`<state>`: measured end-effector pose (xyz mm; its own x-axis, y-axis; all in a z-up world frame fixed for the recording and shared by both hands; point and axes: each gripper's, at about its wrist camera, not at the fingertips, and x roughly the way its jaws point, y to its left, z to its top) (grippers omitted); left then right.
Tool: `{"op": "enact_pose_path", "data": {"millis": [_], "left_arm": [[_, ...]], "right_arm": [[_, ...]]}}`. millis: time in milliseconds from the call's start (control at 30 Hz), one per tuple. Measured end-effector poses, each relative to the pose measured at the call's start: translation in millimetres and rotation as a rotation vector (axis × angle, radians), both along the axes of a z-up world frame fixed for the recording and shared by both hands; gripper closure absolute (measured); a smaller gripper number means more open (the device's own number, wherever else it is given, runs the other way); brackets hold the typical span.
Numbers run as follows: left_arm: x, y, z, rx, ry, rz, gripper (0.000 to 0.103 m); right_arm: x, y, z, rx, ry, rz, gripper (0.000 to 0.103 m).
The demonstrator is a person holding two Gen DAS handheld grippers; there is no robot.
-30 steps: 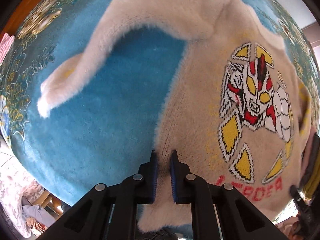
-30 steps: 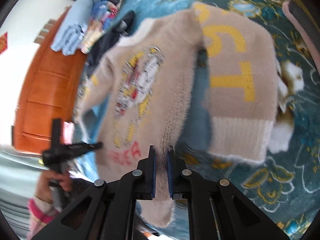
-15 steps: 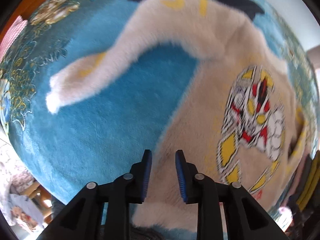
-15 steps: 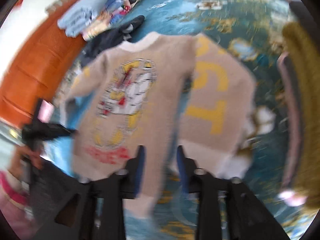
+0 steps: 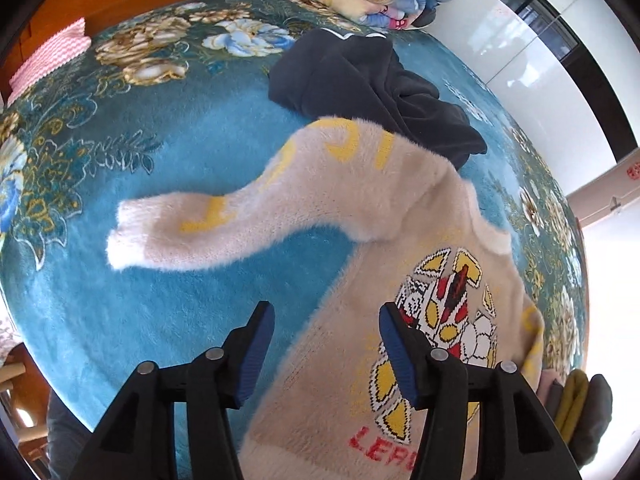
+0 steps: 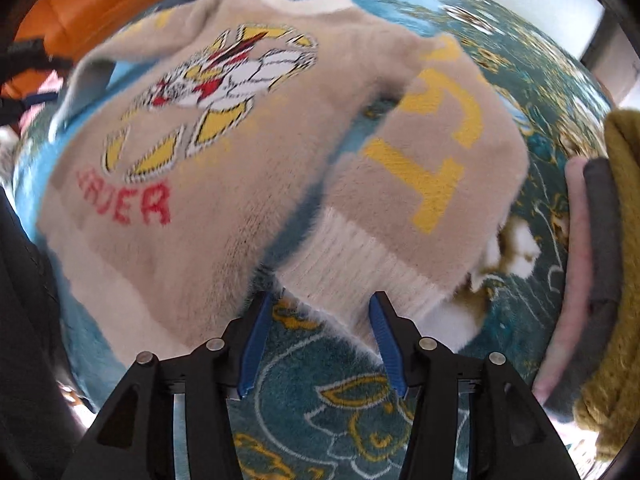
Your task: Fold clothes
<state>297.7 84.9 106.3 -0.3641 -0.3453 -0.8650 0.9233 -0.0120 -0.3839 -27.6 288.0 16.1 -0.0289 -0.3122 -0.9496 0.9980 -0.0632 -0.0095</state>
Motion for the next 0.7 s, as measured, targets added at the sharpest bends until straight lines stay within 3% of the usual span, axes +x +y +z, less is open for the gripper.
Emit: {"op": "enact_pose_path", "data": {"millis": [167, 267, 367, 500, 567, 700], "left_arm": [[-9.6, -2.6, 0.7, -0.012, 0.012, -0.018, 0.044], [-13.9, -1.5, -2.7, -0.004, 0.009, -0.033, 0.044], [-21.8, -3.4, -2.8, -0.003, 0.013, -0.041, 0.044], [-29.4, -2.2, -1.8, 0.0, 0.054, -0.034, 0.044], [-32.1, -1.6, -1.8, 0.004, 0.078, -0.023, 0.044], [-39.3, 0.4, 0.3, 0.006, 0.143, -0.006, 0.044]], "right_arm": [[0.8, -2.3, -2.8, 0.011, 0.044, -0.009, 0.053], [-5.0, -4.5, -1.7, 0.023, 0.06, -0.045, 0.066], [-15.7, -5.4, 1.1, 0.039, 0.067, -0.098, 0.093], [-62.0, 5.1, 25.5, -0.018, -0.252, -0.294, 0.094], [-80.3, 12.5, 48.4, -0.093, -0.381, -0.355, 0.094], [-100.0, 15.7, 113.5, -0.288, -0.576, -0.375, 0.094]]}}
